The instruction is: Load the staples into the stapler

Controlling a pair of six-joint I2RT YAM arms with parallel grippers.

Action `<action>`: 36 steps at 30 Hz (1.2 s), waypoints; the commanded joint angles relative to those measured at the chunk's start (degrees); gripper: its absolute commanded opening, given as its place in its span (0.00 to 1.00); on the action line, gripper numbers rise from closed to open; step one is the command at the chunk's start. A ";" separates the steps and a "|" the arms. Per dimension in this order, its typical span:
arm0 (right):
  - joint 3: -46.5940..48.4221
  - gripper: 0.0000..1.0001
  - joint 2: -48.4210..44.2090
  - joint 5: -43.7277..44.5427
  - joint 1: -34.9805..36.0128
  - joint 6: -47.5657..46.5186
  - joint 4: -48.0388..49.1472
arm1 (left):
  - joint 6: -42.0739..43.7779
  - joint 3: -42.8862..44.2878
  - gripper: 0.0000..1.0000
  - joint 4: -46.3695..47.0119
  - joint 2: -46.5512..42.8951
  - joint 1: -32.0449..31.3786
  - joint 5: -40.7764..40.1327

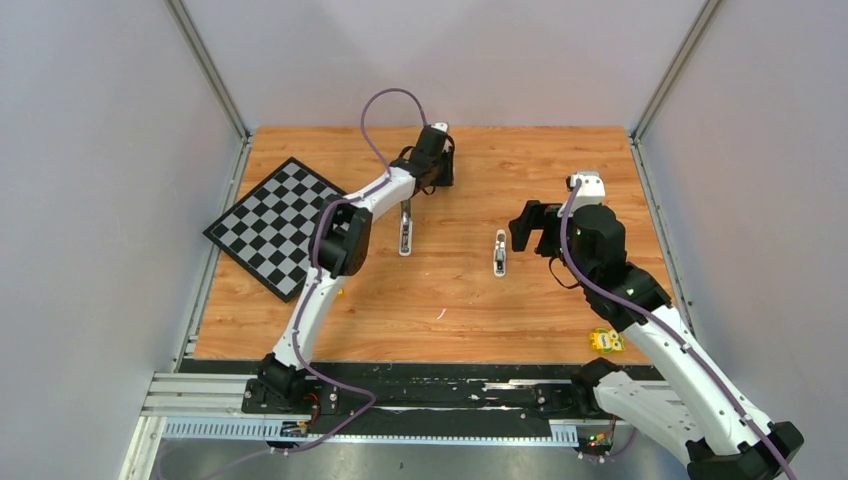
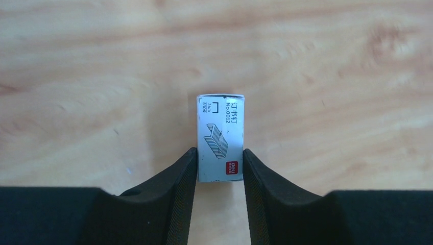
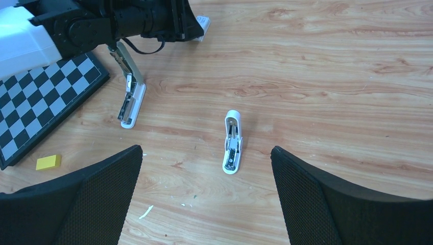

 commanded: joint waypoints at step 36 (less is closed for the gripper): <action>-17.31 1.00 -12.22 -13.71 -1.82 12.15 -8.33 | 6.83 -85.97 0.53 21.58 -56.10 -25.05 11.52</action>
